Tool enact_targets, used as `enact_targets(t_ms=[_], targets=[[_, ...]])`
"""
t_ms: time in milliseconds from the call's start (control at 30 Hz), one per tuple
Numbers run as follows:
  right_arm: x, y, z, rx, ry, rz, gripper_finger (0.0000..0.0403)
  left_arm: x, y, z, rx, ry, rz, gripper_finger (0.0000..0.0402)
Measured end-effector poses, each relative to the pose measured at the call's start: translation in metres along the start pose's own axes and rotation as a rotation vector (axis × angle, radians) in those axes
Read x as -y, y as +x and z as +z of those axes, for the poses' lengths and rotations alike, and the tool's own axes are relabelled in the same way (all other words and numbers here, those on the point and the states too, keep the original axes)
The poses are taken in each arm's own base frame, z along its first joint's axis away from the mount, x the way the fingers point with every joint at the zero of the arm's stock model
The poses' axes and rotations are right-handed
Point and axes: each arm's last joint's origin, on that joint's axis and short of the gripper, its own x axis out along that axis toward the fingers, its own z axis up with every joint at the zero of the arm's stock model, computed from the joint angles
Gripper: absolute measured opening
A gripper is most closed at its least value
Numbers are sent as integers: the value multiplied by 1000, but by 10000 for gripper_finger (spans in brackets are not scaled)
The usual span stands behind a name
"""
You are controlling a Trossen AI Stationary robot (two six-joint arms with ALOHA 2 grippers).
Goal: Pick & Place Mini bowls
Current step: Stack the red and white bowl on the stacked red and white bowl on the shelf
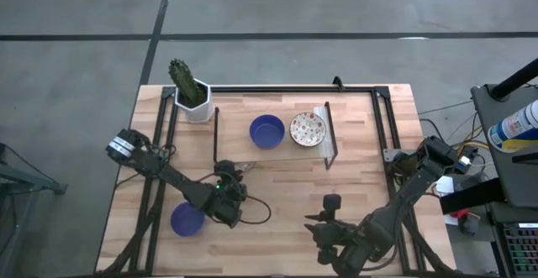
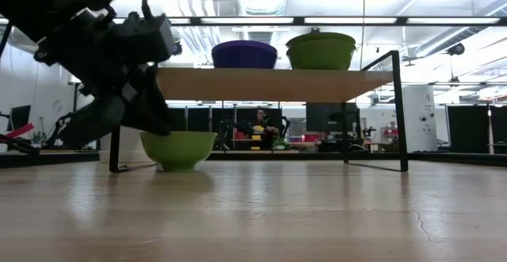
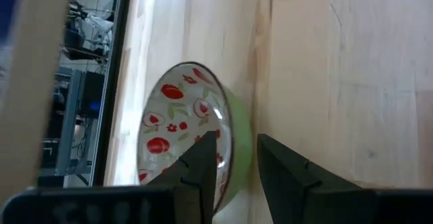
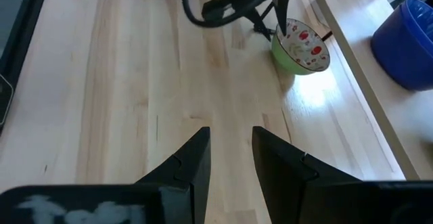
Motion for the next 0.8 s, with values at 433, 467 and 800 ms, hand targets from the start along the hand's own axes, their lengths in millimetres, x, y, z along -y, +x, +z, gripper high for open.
enact_targets(t_ms=[433,467,800], targets=[[-2,-1,-1,5,0,7,105,12,12,1,-32,58,34,103],[-2,-1,-1,8,3,8,105,12,13,1,-33,58,35,103],[-3,0,-3,8,4,10,105,5,18,1,-65,57,38,103]])
